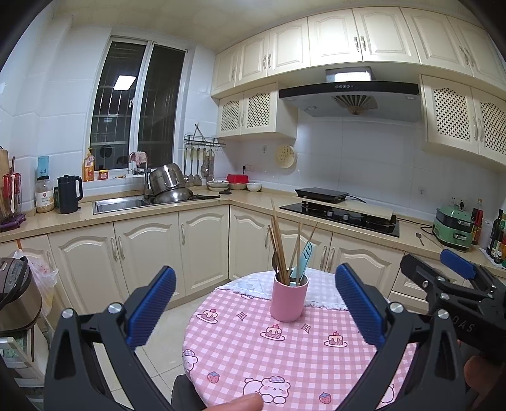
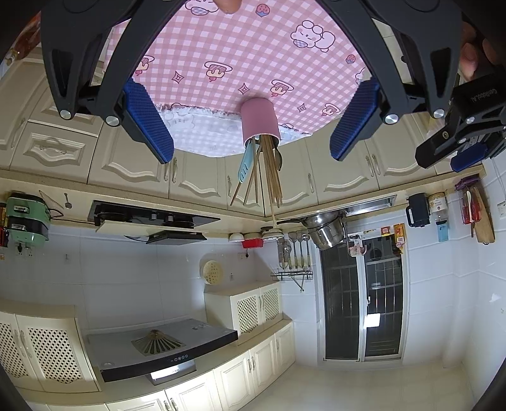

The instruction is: Organize utensils

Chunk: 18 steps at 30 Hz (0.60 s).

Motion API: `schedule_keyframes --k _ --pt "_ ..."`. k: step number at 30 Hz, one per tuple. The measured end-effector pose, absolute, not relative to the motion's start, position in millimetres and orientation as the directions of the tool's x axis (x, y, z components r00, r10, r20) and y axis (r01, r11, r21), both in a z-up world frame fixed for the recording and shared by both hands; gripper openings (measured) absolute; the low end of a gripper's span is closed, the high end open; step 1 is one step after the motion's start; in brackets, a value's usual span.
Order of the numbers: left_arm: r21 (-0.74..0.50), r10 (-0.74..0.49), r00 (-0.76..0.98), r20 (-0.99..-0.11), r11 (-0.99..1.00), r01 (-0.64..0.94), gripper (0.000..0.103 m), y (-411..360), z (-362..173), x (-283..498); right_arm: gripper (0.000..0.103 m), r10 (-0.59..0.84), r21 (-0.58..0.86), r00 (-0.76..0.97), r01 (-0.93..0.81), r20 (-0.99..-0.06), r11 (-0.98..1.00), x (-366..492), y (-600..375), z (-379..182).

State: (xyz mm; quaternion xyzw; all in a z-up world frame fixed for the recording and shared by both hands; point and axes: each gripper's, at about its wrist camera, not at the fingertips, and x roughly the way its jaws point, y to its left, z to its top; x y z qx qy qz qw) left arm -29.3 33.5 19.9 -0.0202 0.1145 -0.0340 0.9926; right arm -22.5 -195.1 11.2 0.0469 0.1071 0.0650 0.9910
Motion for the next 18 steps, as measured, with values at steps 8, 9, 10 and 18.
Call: schedule_keyframes --k 8,9,10,18 --pt "-0.041 -0.081 0.979 -0.188 0.996 0.074 0.099 31.9 20.6 -34.5 0.097 0.146 0.108 0.966 -0.125 -0.211 0.986 -22.6 -190.0 10.6" --pt "-0.043 -0.082 0.978 -0.191 0.996 0.076 0.099 31.9 20.3 -34.3 0.097 0.147 0.109 0.966 -0.126 -0.212 0.986 -22.4 -189.6 10.5" --pt "-0.044 -0.082 0.978 -0.193 0.996 0.074 0.099 31.9 20.0 -34.4 0.097 0.148 0.110 0.966 -0.126 -0.214 0.986 -22.0 -188.8 9.0" --pt "-0.060 -0.058 0.972 -0.226 0.997 0.045 0.099 35.1 19.4 -28.4 0.097 0.149 0.112 0.965 -0.127 -0.217 0.986 -20.7 -187.3 7.8"
